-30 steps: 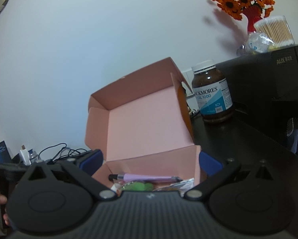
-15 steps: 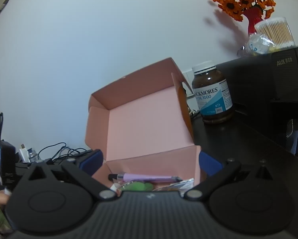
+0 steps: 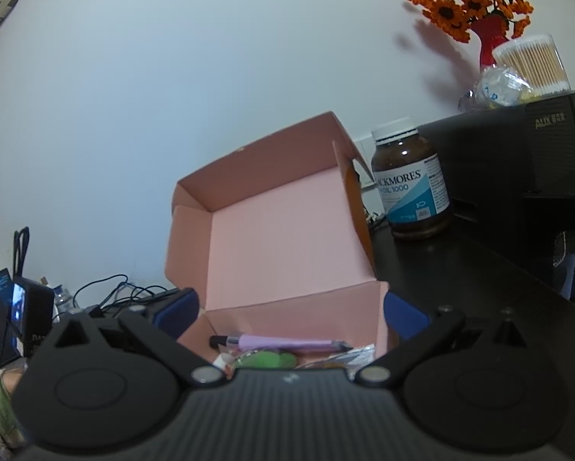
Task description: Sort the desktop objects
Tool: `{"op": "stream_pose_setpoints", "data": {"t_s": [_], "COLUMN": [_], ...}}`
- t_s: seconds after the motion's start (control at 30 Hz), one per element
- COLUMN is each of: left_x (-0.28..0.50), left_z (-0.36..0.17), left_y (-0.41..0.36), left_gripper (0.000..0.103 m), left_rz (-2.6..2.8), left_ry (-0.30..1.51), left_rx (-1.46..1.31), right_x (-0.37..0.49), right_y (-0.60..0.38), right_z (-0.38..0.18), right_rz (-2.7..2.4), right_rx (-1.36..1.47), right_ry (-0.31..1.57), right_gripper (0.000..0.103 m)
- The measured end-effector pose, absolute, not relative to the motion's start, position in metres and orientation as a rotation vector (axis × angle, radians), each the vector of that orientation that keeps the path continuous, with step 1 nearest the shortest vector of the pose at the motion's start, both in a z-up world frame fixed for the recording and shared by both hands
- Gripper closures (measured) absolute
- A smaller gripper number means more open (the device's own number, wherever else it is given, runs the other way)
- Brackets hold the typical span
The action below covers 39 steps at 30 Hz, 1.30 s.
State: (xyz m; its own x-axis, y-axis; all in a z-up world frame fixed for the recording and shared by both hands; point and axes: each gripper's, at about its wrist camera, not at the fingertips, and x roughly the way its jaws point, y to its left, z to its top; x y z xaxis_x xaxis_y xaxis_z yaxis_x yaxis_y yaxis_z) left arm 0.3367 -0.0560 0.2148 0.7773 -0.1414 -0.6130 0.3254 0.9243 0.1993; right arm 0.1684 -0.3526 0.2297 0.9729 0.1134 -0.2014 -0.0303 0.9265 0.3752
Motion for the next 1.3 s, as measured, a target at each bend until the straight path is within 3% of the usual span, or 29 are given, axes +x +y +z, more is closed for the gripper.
{"op": "stream_pose_setpoints", "data": {"t_s": [0.23, 0.3, 0.43, 0.53, 0.8, 1.3], "left_x": [0.340, 0.337, 0.334, 0.331, 0.317, 0.274], "left_z": [0.216, 0.217, 0.218, 0.219, 0.224, 0.233], "left_y": [-0.050, -0.049, -0.047, -0.043, -0.040, -0.030], "left_gripper": [0.004, 0.024, 0.033, 0.051, 0.075, 0.087], "left_rz": [-0.269, -0.285, -0.301, -0.312, -0.342, -0.385], "left_ry": [0.660, 0.651, 0.658, 0.656, 0.636, 0.578], "left_rx": [0.258, 0.247, 0.207, 0.172, 0.143, 0.123], "right_x": [0.169, 0.169, 0.169, 0.169, 0.170, 0.171], "right_y": [-0.352, -0.352, -0.352, -0.352, -0.352, -0.351], "right_z": [0.230, 0.230, 0.229, 0.229, 0.230, 0.229], "right_rz": [0.072, 0.072, 0.074, 0.073, 0.075, 0.076], "right_rx": [0.378, 0.380, 0.381, 0.381, 0.383, 0.384], "right_ry": [0.226, 0.227, 0.231, 0.229, 0.230, 0.230], "right_gripper": [0.001, 0.001, 0.001, 0.001, 0.001, 0.001]}}
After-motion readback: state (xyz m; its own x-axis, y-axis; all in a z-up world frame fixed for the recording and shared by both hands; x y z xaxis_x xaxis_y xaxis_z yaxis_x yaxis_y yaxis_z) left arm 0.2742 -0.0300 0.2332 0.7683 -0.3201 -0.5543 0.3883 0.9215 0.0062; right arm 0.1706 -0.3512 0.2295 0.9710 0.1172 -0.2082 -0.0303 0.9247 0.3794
